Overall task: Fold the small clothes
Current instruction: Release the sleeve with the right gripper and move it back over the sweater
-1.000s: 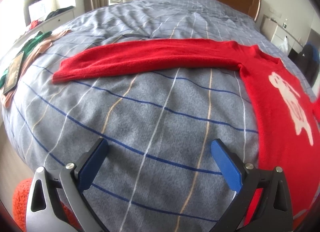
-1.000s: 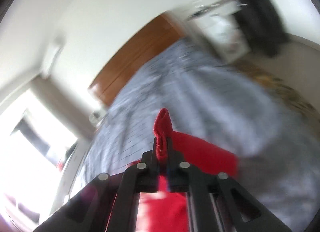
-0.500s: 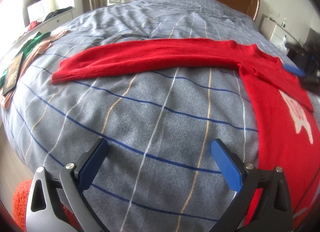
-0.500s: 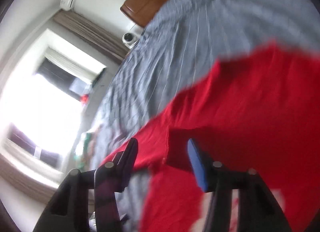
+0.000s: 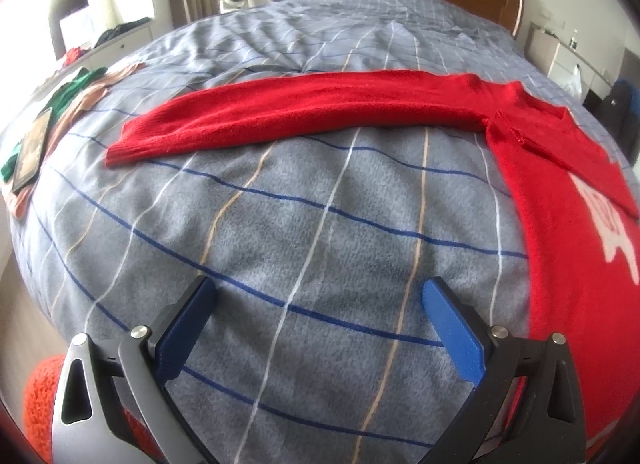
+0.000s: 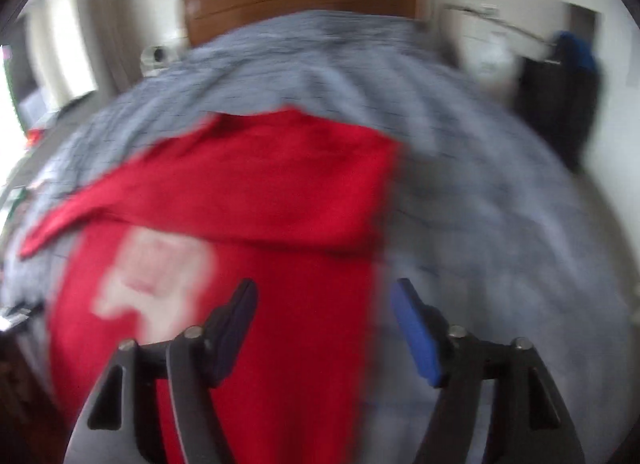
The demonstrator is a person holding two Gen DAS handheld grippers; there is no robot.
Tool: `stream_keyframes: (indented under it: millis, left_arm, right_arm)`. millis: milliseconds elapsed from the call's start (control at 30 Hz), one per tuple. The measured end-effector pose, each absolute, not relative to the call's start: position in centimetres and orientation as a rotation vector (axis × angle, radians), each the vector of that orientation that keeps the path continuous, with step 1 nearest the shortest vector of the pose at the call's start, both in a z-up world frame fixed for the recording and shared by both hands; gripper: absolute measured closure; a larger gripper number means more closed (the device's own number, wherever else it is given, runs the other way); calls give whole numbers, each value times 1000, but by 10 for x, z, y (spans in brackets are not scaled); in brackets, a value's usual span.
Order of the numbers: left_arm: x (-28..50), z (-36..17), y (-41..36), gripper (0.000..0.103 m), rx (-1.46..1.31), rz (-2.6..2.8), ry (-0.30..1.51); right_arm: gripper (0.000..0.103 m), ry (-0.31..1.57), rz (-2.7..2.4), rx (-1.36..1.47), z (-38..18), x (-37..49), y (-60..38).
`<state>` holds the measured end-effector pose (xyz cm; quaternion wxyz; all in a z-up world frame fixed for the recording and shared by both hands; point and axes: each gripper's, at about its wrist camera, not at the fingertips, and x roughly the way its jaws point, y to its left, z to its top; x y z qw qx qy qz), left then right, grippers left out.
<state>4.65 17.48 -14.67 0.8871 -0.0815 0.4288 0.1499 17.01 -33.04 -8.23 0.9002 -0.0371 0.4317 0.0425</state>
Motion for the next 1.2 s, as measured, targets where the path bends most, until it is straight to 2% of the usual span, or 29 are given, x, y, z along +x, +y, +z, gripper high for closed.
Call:
stream_keyframes:
  millis: [133, 200, 667, 933, 1200]
  left_arm:
    - [46, -148, 173, 0, -154, 325, 879]
    - [45, -148, 173, 0, -149, 328, 872]
    - [44, -151, 169, 0, -145, 337, 862]
    - [44, -151, 169, 0, -144, 339, 862]
    - [44, -151, 170, 0, -145, 338, 862]
  right_arm:
    - [30, 904, -89, -102, -88, 144, -358]
    - [22, 900, -152, -101, -93, 132, -362]
    - [22, 864, -236, -247, -91, 114, -336]
    - [22, 947, -250, -277, -80, 112, -335]
    - [22, 942, -64, -469, -58, 91, -274]
